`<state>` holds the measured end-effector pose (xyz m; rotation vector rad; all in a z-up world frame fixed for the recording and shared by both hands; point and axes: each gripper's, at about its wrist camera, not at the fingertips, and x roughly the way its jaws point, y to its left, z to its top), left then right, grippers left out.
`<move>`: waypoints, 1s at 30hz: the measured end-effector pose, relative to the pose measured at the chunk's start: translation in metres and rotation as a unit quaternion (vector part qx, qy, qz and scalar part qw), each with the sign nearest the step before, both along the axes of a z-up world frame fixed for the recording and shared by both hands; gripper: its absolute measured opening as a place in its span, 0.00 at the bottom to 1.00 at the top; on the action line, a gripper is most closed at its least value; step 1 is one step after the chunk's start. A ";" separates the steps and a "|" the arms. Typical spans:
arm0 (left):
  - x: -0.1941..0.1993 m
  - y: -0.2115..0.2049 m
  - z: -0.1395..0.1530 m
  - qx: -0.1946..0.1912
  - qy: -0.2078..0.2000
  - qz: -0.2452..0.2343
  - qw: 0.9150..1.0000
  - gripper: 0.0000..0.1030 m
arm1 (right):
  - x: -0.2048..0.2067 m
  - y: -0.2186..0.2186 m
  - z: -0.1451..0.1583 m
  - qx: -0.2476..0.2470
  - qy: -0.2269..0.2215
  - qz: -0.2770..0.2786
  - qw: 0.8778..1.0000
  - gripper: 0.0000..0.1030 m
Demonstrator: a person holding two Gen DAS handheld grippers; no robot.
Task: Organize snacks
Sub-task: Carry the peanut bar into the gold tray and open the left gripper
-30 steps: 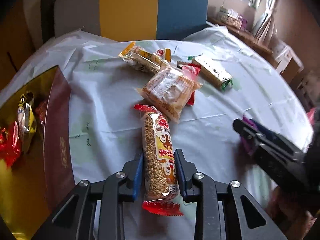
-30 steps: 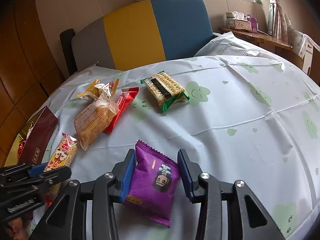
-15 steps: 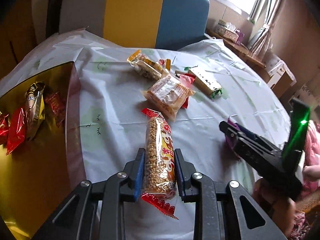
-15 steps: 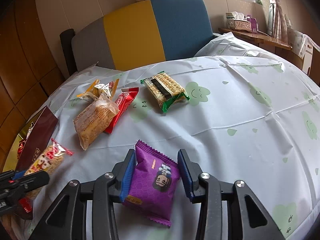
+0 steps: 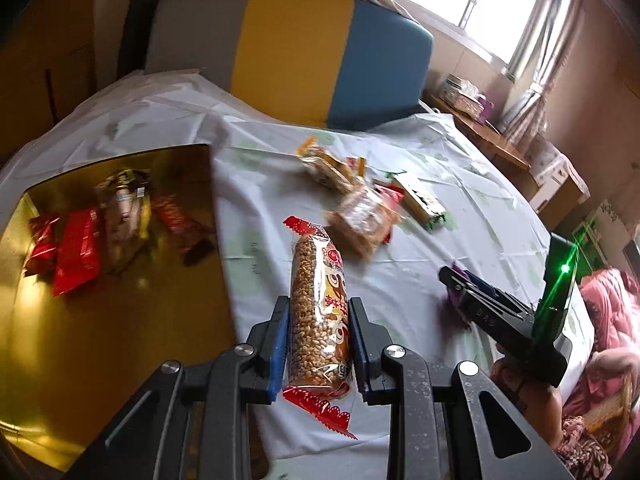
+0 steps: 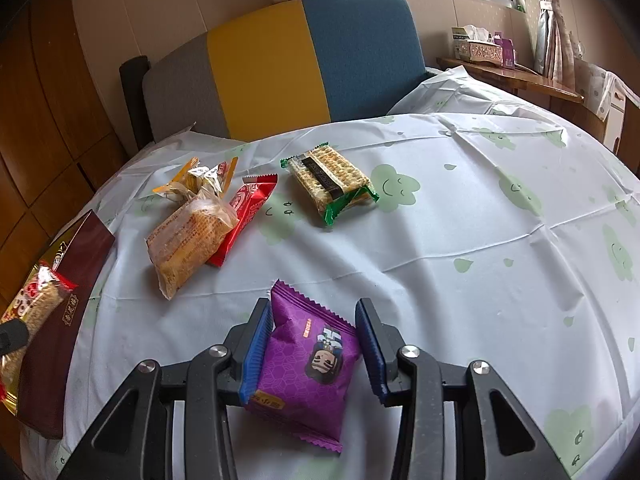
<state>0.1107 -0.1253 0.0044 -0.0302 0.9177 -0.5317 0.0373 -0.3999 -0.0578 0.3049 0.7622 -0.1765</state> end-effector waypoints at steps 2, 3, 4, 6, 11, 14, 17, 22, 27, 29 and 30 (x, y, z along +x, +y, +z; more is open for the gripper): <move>0.002 0.014 0.002 -0.002 -0.001 0.013 1.000 0.27 | 0.000 0.000 0.000 0.000 0.000 0.000 1.000 0.41; 0.003 0.022 0.003 -0.001 -0.001 0.020 1.000 0.27 | 0.000 0.000 0.000 0.000 0.000 0.000 1.000 0.41; 0.004 0.028 0.003 -0.001 -0.001 0.026 1.000 0.27 | 0.000 0.000 0.000 -0.001 0.000 0.000 1.000 0.41; 0.007 0.045 0.004 -0.004 0.001 0.039 0.999 0.27 | 0.000 -0.001 0.000 -0.001 0.000 0.000 1.000 0.41; 0.012 0.083 0.003 0.009 0.006 0.067 0.998 0.27 | 0.000 -0.001 0.000 -0.004 0.001 0.000 1.000 0.42; 0.014 0.109 0.002 0.016 0.001 0.088 0.996 0.27 | 0.000 0.001 0.000 -0.005 0.001 0.000 1.000 0.42; 0.019 0.133 -0.003 0.028 0.002 0.109 0.994 0.27 | 0.000 0.001 0.000 -0.006 0.002 0.000 1.000 0.42; 0.031 0.169 -0.020 0.050 0.016 0.149 0.987 0.27 | 0.000 0.001 0.001 -0.007 0.002 0.000 1.000 0.42; 0.044 0.196 -0.037 0.073 0.026 0.175 0.981 0.27 | 0.001 0.002 0.001 -0.013 0.004 0.000 1.000 0.42; 0.049 0.203 -0.039 0.080 0.024 0.183 0.980 0.27 | 0.001 0.002 0.001 -0.015 0.005 0.000 1.000 0.42; 0.049 0.204 -0.040 0.085 0.021 0.185 0.979 0.27 | 0.001 0.002 0.001 -0.016 0.005 0.000 1.000 0.42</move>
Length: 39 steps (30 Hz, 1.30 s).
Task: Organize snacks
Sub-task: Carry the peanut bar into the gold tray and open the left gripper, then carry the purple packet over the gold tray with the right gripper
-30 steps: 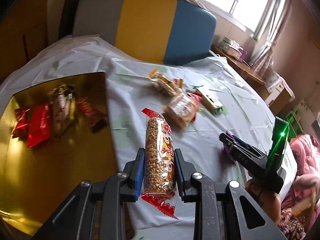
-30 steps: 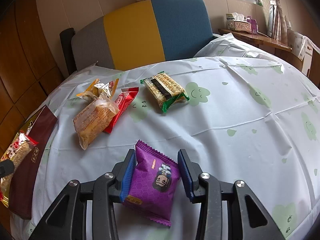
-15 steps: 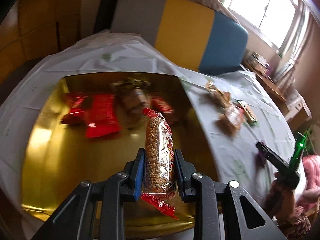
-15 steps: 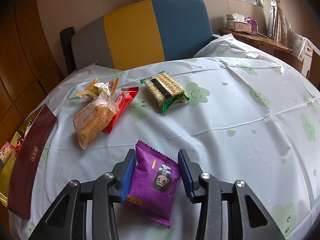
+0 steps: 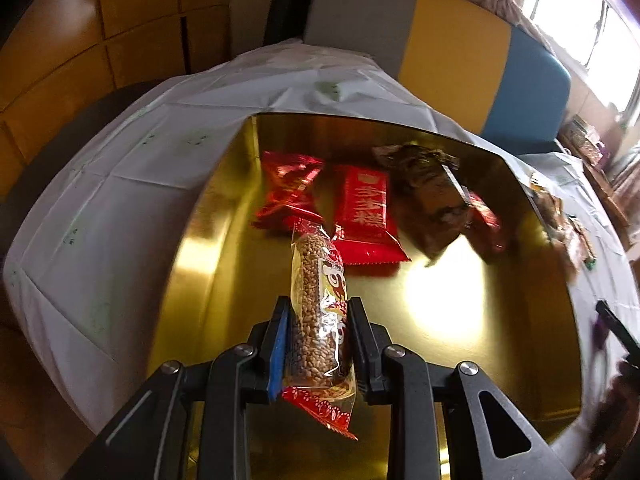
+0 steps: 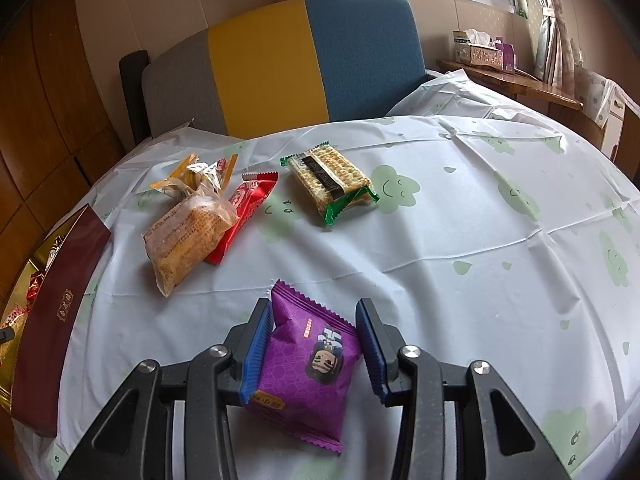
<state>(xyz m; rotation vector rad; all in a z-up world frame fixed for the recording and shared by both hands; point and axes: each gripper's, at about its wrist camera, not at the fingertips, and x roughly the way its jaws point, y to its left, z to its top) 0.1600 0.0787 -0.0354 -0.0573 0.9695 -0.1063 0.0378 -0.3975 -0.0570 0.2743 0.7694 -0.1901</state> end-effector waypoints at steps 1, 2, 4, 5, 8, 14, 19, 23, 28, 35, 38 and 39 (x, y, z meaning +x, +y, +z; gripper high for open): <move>0.001 0.002 -0.001 0.008 -0.002 0.002 1.000 0.27 | 0.000 0.000 0.000 -0.002 0.001 0.000 1.000 0.42; 0.003 0.004 -0.002 0.017 -0.004 0.004 1.000 0.27 | 0.000 0.001 0.000 -0.004 0.002 0.000 1.000 0.42; 0.005 0.007 -0.004 0.026 -0.005 0.009 1.000 0.27 | 0.001 0.002 0.000 -0.007 0.003 0.000 1.000 0.42; 0.007 0.009 -0.005 0.031 -0.003 0.012 0.999 0.28 | 0.001 0.003 0.000 -0.009 0.004 0.000 1.000 0.42; 0.006 0.017 -0.006 0.028 -0.001 0.030 0.999 0.34 | 0.001 0.003 0.000 -0.010 0.005 0.000 1.000 0.42; -0.010 0.025 0.003 0.005 -0.025 0.050 0.998 0.56 | 0.001 0.003 0.001 -0.011 0.005 0.000 1.000 0.42; -0.021 0.017 0.010 0.005 -0.033 0.049 0.998 0.56 | 0.000 0.004 0.001 -0.016 0.004 0.000 1.000 0.42; -0.029 0.004 0.014 0.005 -0.035 0.035 0.999 0.56 | -0.001 0.006 0.003 -0.024 0.000 -0.001 1.000 0.41; -0.039 -0.014 0.015 0.011 -0.035 0.009 0.999 0.58 | -0.006 0.008 0.008 -0.031 -0.016 -0.001 0.999 0.34; -0.042 -0.030 0.012 0.020 -0.028 -0.010 0.999 0.62 | -0.001 0.023 0.016 -0.056 -0.011 0.030 0.998 0.26; -0.045 -0.032 0.014 0.022 -0.033 -0.014 0.999 0.66 | -0.004 0.026 0.019 -0.047 -0.013 0.036 0.998 0.24; -0.045 -0.033 0.014 0.023 -0.034 -0.014 0.999 0.66 | -0.004 0.028 0.019 -0.044 -0.013 0.038 0.998 0.24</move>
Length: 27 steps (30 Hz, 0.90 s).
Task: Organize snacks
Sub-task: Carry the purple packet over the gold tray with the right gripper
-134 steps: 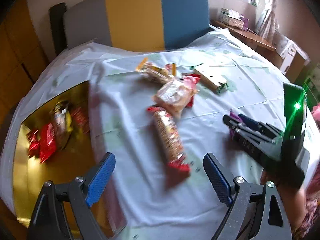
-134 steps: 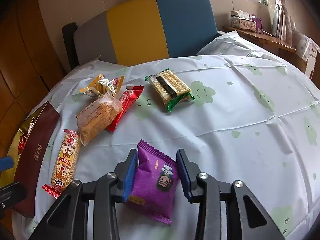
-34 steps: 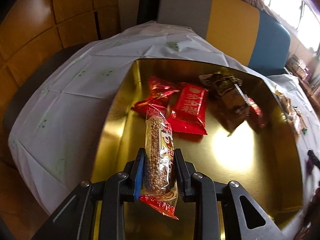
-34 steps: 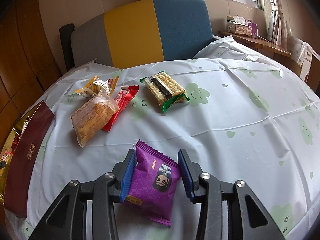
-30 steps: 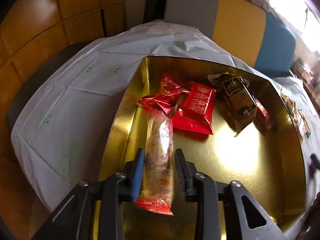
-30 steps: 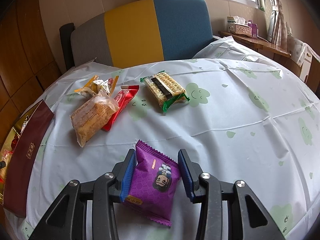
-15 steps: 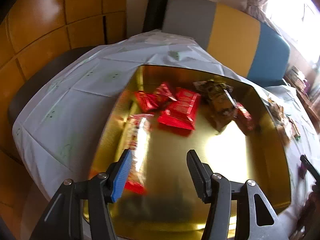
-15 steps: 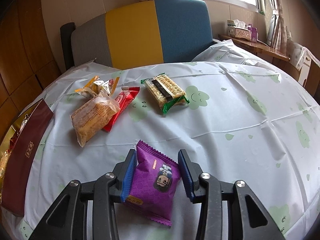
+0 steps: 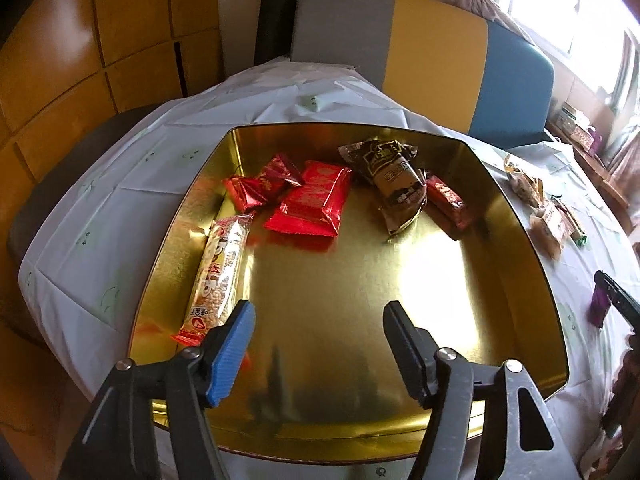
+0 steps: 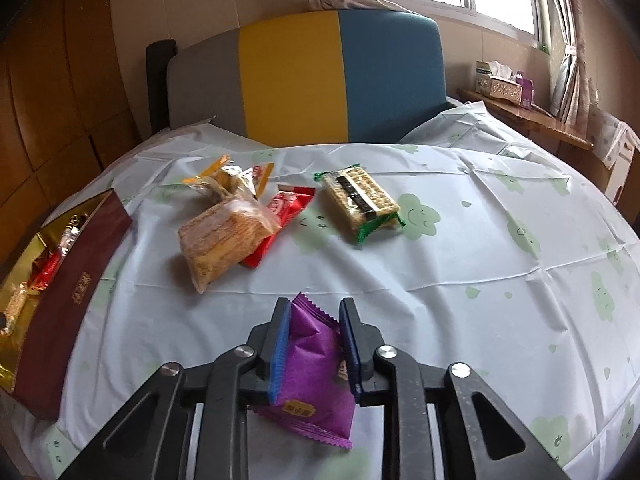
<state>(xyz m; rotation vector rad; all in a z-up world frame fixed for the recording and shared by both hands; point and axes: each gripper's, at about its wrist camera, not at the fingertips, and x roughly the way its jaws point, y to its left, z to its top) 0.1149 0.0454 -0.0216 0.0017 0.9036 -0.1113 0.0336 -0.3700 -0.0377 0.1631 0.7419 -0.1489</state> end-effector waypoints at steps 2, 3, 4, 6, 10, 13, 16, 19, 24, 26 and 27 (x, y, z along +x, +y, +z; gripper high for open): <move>-0.001 -0.001 0.001 -0.001 -0.002 -0.001 1.000 0.66 | -0.001 0.003 0.001 0.002 0.002 0.005 1.000 0.23; -0.002 -0.001 0.001 -0.002 -0.003 -0.003 1.000 0.66 | -0.001 0.004 0.001 0.000 0.005 0.005 1.000 0.23; -0.003 -0.001 0.001 -0.002 -0.004 -0.004 1.000 0.66 | 0.000 0.005 0.001 0.003 0.009 0.008 1.000 0.24; -0.003 -0.002 0.002 -0.003 -0.004 -0.006 1.000 0.66 | 0.001 0.006 -0.001 0.006 0.022 0.010 1.000 0.29; -0.004 -0.002 0.002 -0.003 -0.002 -0.006 1.000 0.66 | -0.003 0.004 -0.007 0.006 0.053 -0.013 0.999 0.41; -0.004 0.000 0.002 -0.007 -0.002 -0.003 1.000 0.67 | -0.011 0.000 -0.008 0.024 0.059 -0.019 0.998 0.42; -0.004 0.001 0.002 -0.011 -0.001 0.000 1.000 0.67 | -0.016 -0.001 -0.008 0.034 0.069 -0.022 0.997 0.42; -0.005 0.002 0.003 -0.013 -0.002 0.001 1.000 0.67 | -0.018 -0.002 -0.009 0.042 0.073 -0.025 0.996 0.42; -0.008 0.004 0.005 -0.014 -0.004 0.000 1.000 0.67 | -0.023 0.002 -0.005 0.034 0.080 -0.034 0.996 0.49; -0.008 0.005 0.005 -0.015 -0.004 0.002 1.000 0.68 | -0.030 -0.002 -0.001 0.051 0.070 -0.037 0.996 0.62; -0.008 0.006 0.005 -0.016 -0.004 0.003 1.000 0.68 | -0.033 -0.004 0.001 0.060 0.067 -0.040 0.995 0.71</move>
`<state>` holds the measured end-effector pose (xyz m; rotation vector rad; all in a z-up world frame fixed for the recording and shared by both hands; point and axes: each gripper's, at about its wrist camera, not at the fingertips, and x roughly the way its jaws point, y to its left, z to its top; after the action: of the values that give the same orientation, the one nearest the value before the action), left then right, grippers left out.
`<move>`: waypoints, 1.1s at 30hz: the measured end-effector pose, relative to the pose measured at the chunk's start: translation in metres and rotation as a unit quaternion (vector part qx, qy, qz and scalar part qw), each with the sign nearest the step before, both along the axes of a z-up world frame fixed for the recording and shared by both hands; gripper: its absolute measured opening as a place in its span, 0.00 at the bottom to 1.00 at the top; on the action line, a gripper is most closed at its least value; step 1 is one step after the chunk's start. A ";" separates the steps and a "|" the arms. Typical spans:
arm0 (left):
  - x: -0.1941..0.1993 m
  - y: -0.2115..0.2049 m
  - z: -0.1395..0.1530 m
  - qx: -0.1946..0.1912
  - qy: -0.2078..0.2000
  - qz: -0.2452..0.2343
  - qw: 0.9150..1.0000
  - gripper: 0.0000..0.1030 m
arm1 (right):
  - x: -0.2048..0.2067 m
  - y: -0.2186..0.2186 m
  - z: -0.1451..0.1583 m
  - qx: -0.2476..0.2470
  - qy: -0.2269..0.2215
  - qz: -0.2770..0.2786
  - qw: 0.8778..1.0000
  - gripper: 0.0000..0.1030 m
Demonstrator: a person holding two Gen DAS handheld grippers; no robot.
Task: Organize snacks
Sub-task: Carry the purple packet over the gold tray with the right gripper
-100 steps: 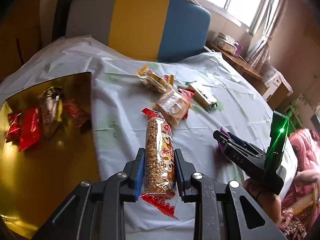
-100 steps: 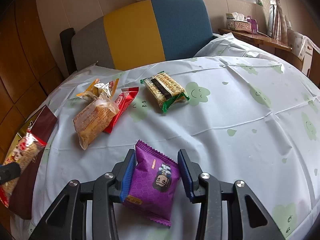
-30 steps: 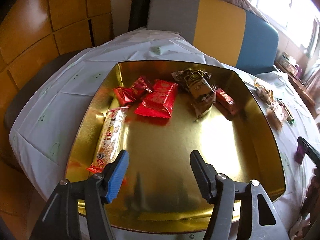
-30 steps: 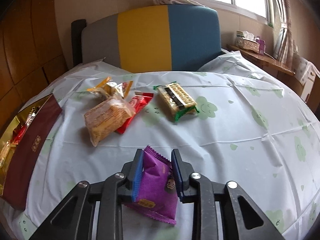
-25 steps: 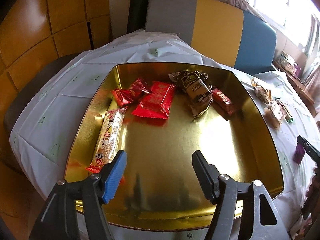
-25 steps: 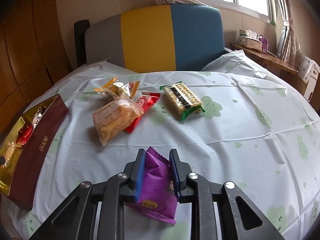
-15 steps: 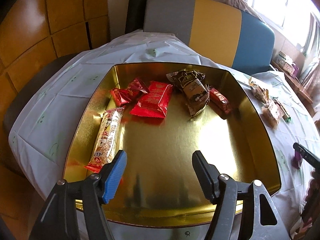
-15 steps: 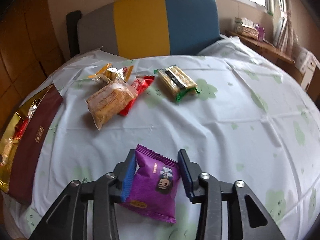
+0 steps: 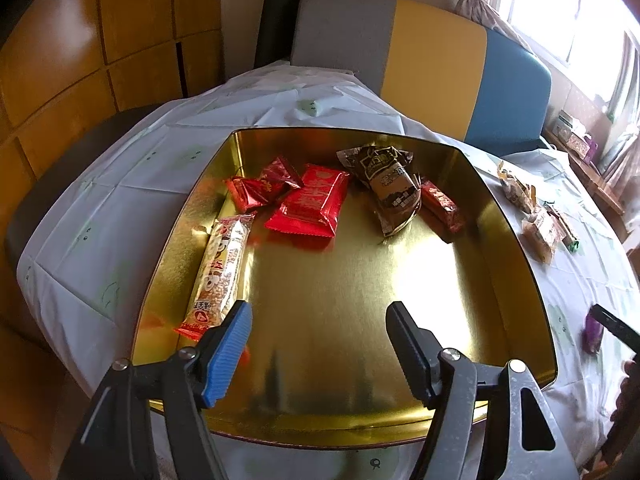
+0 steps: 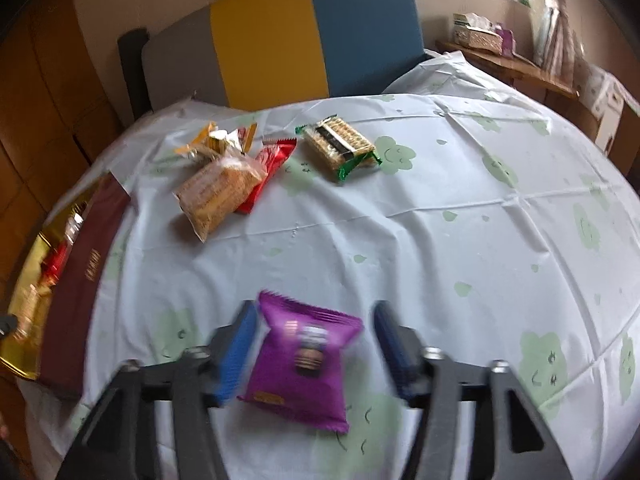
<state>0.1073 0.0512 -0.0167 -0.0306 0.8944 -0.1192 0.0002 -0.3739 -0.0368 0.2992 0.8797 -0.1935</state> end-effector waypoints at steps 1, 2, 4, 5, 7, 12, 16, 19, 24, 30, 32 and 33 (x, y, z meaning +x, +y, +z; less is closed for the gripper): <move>0.000 0.000 0.000 -0.001 0.001 0.001 1.000 0.69 | -0.003 -0.001 0.001 0.005 0.002 -0.002 1.000 0.72; 0.000 0.001 -0.001 -0.003 0.003 0.002 1.000 0.69 | -0.004 -0.001 0.001 0.006 0.006 -0.002 1.000 0.72; 0.000 0.001 -0.001 -0.006 0.003 0.002 1.000 0.69 | -0.006 0.000 -0.002 0.020 0.015 0.009 1.000 0.72; 0.000 0.001 -0.001 -0.006 0.003 0.003 1.000 0.69 | -0.006 0.003 -0.005 0.022 0.025 0.016 0.999 0.72; 0.000 0.001 -0.001 -0.007 0.001 0.002 1.000 0.69 | -0.008 0.007 -0.008 0.012 0.029 0.013 0.999 0.71; -0.002 0.003 0.002 -0.006 -0.002 0.005 1.000 0.69 | -0.003 0.013 -0.011 0.019 0.018 0.016 1.000 0.42; 0.000 0.010 0.005 -0.010 -0.002 0.013 1.000 0.69 | 0.001 0.015 -0.008 0.015 0.017 0.017 1.000 0.40; 0.000 0.016 0.008 -0.014 -0.006 0.020 1.000 0.69 | 0.001 0.022 0.007 0.022 -0.006 0.024 0.999 0.40; 0.005 0.026 0.009 -0.005 -0.002 0.029 1.000 0.72 | 0.014 0.058 0.045 0.034 -0.045 0.078 0.995 0.40; 0.005 0.041 0.011 -0.004 0.002 0.042 0.999 0.73 | 0.052 0.140 0.078 0.022 -0.059 0.190 0.980 0.40; 0.005 0.048 0.014 -0.004 -0.002 0.047 0.999 0.73 | 0.065 0.168 0.079 0.023 -0.052 0.222 0.973 0.41; 0.005 0.052 0.015 -0.004 -0.004 0.050 0.999 0.73 | 0.071 0.180 0.078 0.022 -0.047 0.235 0.971 0.41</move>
<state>0.1125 0.1028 -0.0015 -0.0815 0.8823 -0.0291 0.0710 -0.1935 0.0415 0.1336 0.8389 0.2788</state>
